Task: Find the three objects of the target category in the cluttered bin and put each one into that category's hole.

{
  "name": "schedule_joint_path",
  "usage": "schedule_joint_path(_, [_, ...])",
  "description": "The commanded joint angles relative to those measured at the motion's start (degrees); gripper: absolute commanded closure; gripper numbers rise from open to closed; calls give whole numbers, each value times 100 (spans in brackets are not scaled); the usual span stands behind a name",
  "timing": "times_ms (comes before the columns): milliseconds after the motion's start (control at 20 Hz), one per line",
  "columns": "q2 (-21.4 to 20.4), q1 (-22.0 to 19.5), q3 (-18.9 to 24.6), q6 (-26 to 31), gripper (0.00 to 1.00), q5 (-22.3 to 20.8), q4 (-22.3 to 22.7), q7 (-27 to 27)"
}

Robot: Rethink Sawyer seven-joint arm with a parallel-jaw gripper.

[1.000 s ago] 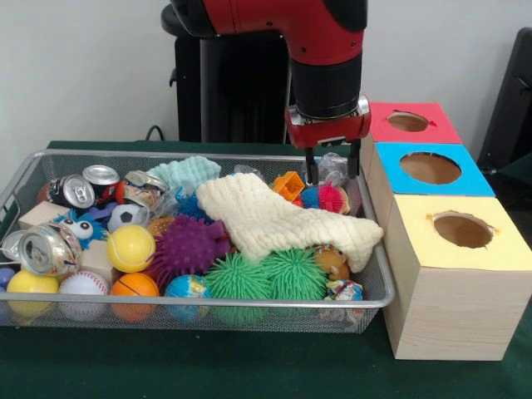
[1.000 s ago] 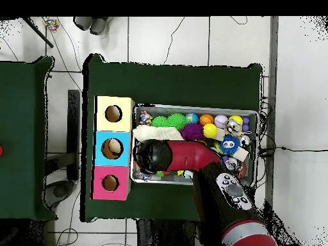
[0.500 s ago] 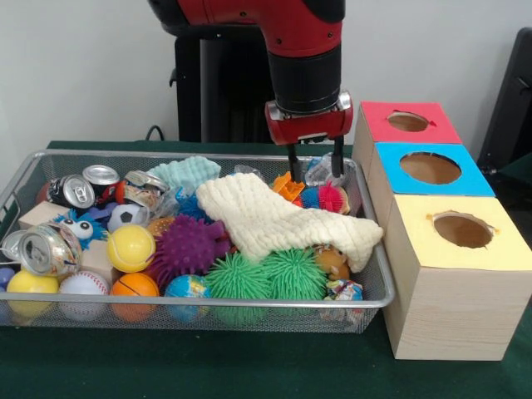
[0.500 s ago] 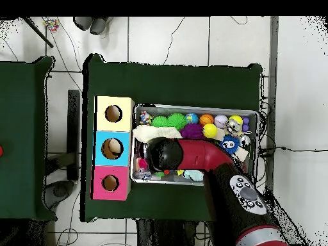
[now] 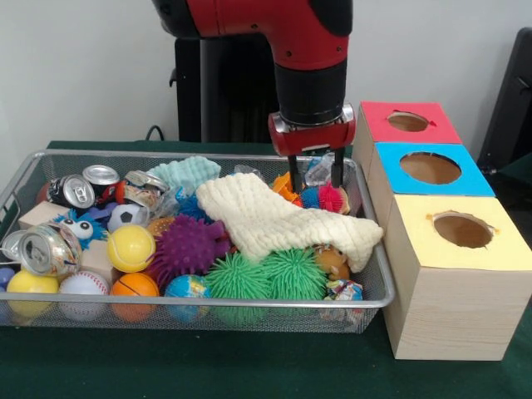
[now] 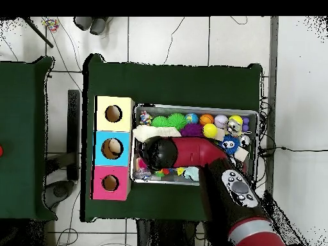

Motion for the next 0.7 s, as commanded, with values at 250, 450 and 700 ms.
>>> schedule_joint_path(250, [1106,452,-501,-757,0,-487,-729,745])
schedule_joint_path(450, [1217,533,-590,-897,0,-388,-755,801])
schedule_joint_path(700, [1298,477,-564,-991,0,-281,-723,665])
